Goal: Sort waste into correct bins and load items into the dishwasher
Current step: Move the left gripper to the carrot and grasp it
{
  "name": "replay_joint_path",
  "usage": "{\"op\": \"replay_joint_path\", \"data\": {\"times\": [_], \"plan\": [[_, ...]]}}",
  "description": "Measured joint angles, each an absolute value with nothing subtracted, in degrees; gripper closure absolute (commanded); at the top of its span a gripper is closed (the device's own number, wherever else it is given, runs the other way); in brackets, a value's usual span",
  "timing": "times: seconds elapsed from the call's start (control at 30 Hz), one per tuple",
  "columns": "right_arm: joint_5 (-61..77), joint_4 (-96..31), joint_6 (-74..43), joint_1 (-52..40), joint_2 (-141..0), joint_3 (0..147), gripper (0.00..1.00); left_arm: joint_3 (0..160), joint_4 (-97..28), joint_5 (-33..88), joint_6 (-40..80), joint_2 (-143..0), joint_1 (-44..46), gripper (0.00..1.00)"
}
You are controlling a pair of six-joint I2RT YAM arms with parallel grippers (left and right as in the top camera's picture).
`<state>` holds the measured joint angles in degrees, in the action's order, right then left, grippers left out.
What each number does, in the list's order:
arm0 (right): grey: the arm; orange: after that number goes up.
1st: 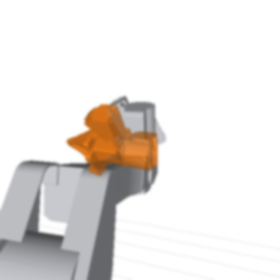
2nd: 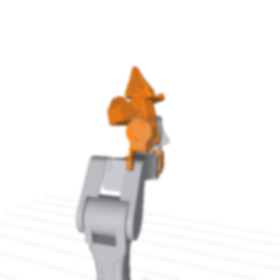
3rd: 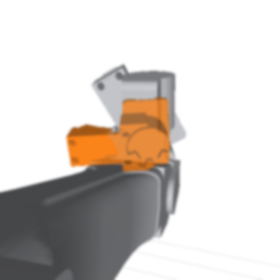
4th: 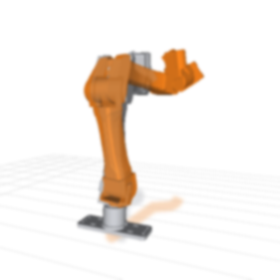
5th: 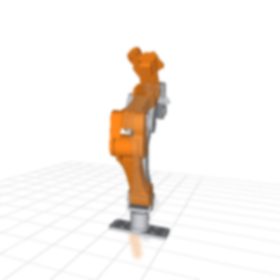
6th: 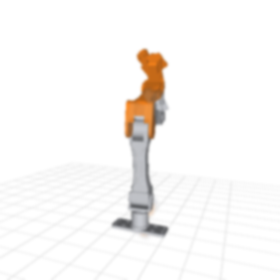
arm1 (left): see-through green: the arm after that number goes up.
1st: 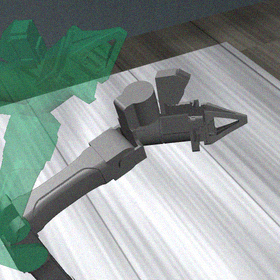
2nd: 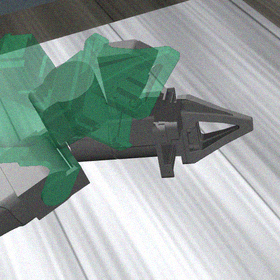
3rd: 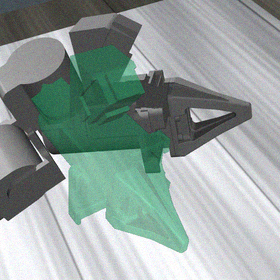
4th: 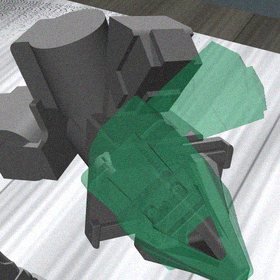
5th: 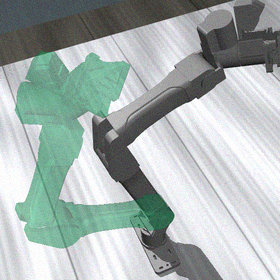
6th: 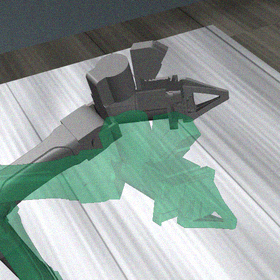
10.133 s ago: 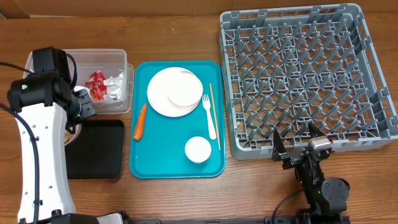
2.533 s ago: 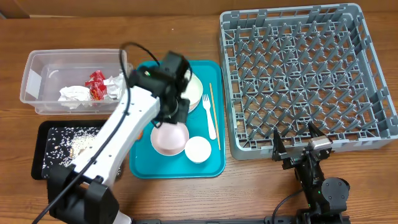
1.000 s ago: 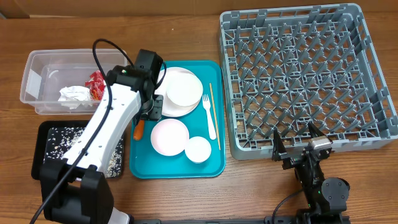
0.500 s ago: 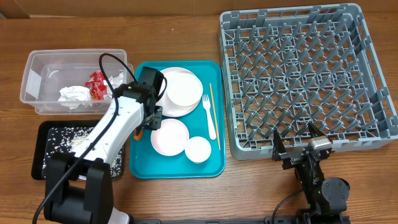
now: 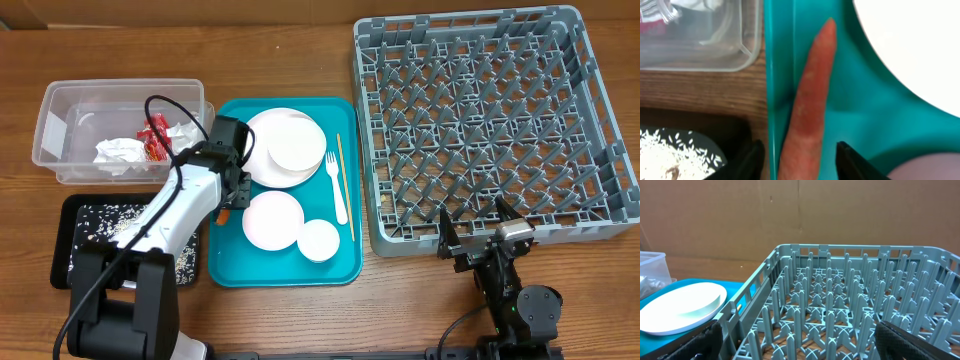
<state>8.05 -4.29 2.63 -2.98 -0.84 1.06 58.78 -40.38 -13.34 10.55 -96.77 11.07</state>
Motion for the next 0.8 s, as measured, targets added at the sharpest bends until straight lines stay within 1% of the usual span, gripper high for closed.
{"op": "replay_joint_path", "data": {"times": [0.5,0.8], "plan": [[8.1,-4.3,2.6,-3.0,-0.8,1.1,0.0,55.0,-35.7,-13.2,10.5,-96.8,10.7,0.51],[8.1,-4.3,2.7,-3.0,-0.8,1.1,0.0,54.5,-34.9,-10.0,10.5,-96.8,10.7,0.51]]}}
